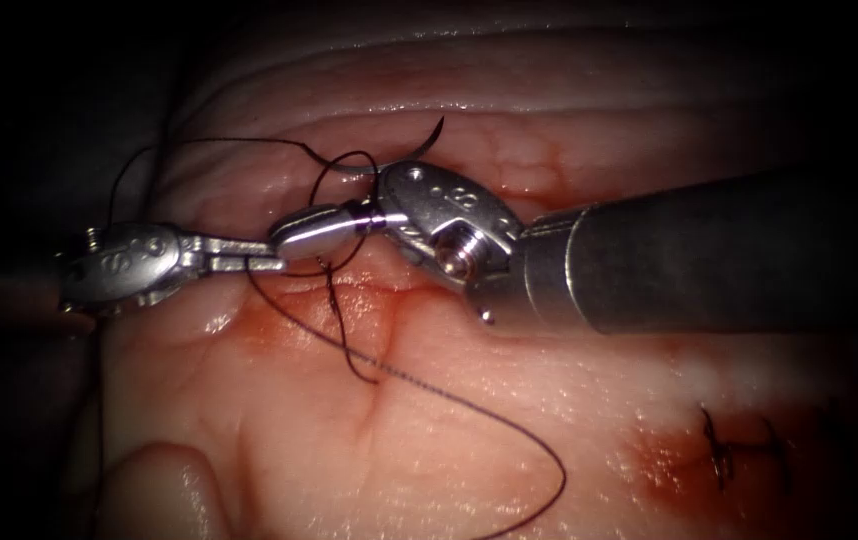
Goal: Wound Closure
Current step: Use the right grasper to pick up the suture tail.
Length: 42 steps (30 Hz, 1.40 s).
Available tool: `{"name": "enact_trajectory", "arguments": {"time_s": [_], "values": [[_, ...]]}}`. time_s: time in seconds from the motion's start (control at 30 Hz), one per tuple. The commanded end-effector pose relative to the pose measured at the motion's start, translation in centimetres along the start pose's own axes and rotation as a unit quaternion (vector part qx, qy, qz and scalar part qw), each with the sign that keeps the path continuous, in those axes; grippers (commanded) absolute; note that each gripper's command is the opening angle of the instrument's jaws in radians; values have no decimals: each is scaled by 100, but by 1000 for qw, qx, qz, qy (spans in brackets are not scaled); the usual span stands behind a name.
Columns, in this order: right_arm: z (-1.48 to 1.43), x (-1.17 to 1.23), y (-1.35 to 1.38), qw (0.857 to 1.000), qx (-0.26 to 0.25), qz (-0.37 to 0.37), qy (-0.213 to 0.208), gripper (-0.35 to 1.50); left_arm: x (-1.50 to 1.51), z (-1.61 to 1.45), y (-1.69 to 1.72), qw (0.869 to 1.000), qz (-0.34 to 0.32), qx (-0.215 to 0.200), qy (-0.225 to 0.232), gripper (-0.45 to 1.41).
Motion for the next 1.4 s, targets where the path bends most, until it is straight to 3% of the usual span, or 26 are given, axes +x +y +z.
{"name": "enact_trajectory", "arguments": {"time_s": [0.03, 0.4, 0.63, 0.67, 0.77, 0.83, 1.27, 1.4], "values": [[6, -8, 3, 1000, 6, 0, -18, -35, -5, 5, -1, 1000, -1, 1, 3, -45], [17, -13, 1, 989, 58, -6, -135, -35, -7, 21, -1, 1000, 1, 4, 10, -45], [12, -21, -7, 980, 92, -26, -175, -35, -3, 23, 5, 1000, 1, 0, 13, -45], [8, -25, -11, 979, 98, -28, -177, -21, -2, 22, 6, 1000, 0, 0, 13, -45], [2, -31, -15, 978, 102, -30, -180, 52, -2, 22, 7, 1000, 0, 0, 13, -45], [0, -36, -17, 977, 104, -32, -183, 76, -2, 21, 7, 1000, 0, 0, 13, -45], [-7, -53, -22, 973, 117, -62, -189, 91, -3, 20, 8, 1000, 1, -1, 13, -45], [-5, -56, -23, 972, 121, -81, -187, 83, -3, 20, 8, 1000, 1, -1, 13, -45]]}}
